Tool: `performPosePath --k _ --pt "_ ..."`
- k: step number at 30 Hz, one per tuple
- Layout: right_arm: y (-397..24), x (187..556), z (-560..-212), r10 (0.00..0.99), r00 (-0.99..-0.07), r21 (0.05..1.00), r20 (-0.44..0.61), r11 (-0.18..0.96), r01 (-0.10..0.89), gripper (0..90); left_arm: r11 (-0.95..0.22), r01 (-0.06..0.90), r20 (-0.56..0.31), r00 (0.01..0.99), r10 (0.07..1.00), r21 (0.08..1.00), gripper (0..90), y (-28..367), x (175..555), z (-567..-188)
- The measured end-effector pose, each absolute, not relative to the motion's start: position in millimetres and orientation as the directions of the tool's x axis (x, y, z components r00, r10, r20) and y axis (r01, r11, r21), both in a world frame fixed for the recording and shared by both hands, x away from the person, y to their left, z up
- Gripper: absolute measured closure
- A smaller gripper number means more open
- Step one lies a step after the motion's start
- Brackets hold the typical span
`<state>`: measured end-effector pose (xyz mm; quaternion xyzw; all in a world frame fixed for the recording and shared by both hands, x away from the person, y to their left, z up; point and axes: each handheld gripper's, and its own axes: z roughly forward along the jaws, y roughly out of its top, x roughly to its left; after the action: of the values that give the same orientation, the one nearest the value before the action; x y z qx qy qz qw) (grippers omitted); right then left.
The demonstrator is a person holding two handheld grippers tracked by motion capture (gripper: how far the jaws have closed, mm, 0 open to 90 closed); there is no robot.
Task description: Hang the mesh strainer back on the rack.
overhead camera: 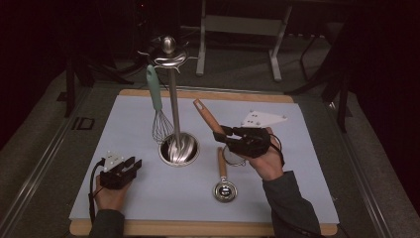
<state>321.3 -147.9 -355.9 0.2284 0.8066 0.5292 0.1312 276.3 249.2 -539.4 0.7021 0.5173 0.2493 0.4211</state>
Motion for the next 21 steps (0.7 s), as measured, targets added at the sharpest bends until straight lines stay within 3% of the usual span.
performPosePath --k 21 --pt "-145 322 -311 0.481 -0.875 0.953 -0.051 0.285 0.101 70.7 -0.112 0.516 -0.084 0.342 0.936 0.849 66.3 249 276 -539"
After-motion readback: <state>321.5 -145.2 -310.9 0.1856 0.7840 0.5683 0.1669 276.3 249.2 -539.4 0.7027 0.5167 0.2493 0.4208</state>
